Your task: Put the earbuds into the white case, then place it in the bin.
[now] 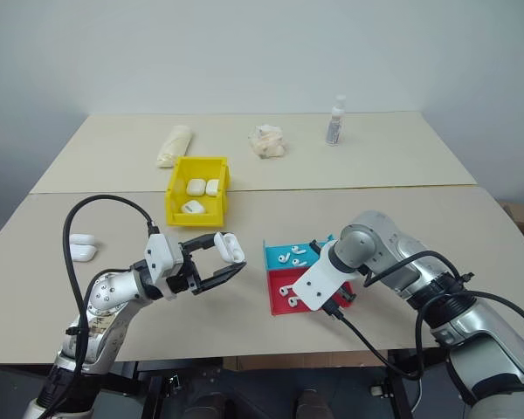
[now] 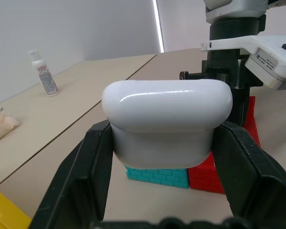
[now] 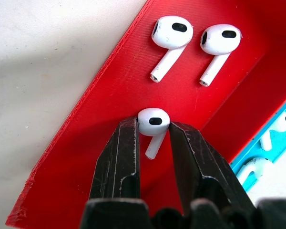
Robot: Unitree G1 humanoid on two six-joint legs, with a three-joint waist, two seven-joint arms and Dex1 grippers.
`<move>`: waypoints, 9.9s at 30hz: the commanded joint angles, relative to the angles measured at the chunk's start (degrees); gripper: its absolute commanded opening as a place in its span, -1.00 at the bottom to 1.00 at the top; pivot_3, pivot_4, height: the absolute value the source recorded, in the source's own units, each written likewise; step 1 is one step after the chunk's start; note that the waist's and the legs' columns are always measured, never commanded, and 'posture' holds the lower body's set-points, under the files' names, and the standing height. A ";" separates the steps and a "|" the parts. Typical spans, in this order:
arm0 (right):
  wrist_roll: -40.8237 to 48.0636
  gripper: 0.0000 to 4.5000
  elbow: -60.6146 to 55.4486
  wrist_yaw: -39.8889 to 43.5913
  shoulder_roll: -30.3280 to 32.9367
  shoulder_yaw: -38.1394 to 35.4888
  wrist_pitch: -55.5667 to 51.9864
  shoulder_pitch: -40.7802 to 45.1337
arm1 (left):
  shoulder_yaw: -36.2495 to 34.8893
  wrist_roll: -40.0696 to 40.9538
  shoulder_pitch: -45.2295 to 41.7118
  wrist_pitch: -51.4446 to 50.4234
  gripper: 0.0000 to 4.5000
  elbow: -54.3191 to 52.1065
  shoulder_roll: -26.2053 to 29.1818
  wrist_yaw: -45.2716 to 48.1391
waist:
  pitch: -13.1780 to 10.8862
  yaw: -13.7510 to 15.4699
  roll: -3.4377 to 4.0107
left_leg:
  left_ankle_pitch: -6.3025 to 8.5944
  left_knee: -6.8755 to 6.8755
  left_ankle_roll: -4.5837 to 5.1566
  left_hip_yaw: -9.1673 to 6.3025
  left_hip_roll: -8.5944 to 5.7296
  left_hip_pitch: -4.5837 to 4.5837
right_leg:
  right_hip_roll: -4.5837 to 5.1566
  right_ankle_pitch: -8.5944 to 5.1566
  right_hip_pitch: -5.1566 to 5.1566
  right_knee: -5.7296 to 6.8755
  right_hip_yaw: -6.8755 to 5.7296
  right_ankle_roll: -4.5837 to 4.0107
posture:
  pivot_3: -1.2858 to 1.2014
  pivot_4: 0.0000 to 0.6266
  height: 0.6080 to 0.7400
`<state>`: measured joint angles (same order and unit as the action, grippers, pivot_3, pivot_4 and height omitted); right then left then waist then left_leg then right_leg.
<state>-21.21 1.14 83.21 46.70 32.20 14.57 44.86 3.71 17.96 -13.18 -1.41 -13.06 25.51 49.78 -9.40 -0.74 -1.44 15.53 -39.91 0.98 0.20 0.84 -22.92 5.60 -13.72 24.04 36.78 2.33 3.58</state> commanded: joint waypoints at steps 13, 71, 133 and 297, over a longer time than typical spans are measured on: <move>35.20 -0.68 -18.56 -7.69 1.40 -33.91 -37.95 -1.36 | -1.03 14.13 -4.17 -5.43 0.23 -9.33 -1.21 3.04 | -0.01 0.12 -0.01 | 0.01 0.03 0.01 -0.17 0.02 -0.15 | 0.03 0.01 0.09 0.03 -0.01 0.00 | 0.03 -0.52 1.00; 54.42 0.19 -24.60 -18.27 -7.47 -36.26 -25.64 -16.05 | 0.14 8.34 -8.25 -4.14 0.23 -1.71 4.15 12.37 | 0.00 -0.15 0.02 | 0.00 0.06 0.01 -0.14 0.00 -0.05 | -0.04 0.01 0.02 0.02 0.03 0.00 | 0.03 -0.52 1.00; 0.49 -0.19 46.88 -5.97 -20.34 0.90 -8.34 25.46 | -1.57 1.14 5.80 -5.62 0.23 -7.91 8.92 3.78 | -0.04 -1.72 0.10 | -0.09 0.17 -0.16 -0.08 0.02 -0.22 | -0.01 -0.04 0.32 0.19 -0.05 -0.09 | 0.03 -0.52 1.00; 65.17 -0.99 -43.80 -46.23 -0.26 -44.10 -54.86 -17.50 | -0.07 -18.97 -38.33 -16.14 0.23 26.92 -7.07 -34.88 | 0.00 0.72 0.01 | 0.02 -0.07 0.06 -0.13 -0.08 -0.26 | -0.02 0.04 0.02 -0.05 -0.08 0.05 | 0.03 -0.52 1.00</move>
<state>45.01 -41.68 37.44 45.79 -11.82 -41.44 27.26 3.24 2.54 -51.12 -17.30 11.10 18.31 18.81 -9.41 -0.02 -1.43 15.56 -39.92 1.05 0.07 0.75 -23.19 5.61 -13.69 24.12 36.72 2.28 3.63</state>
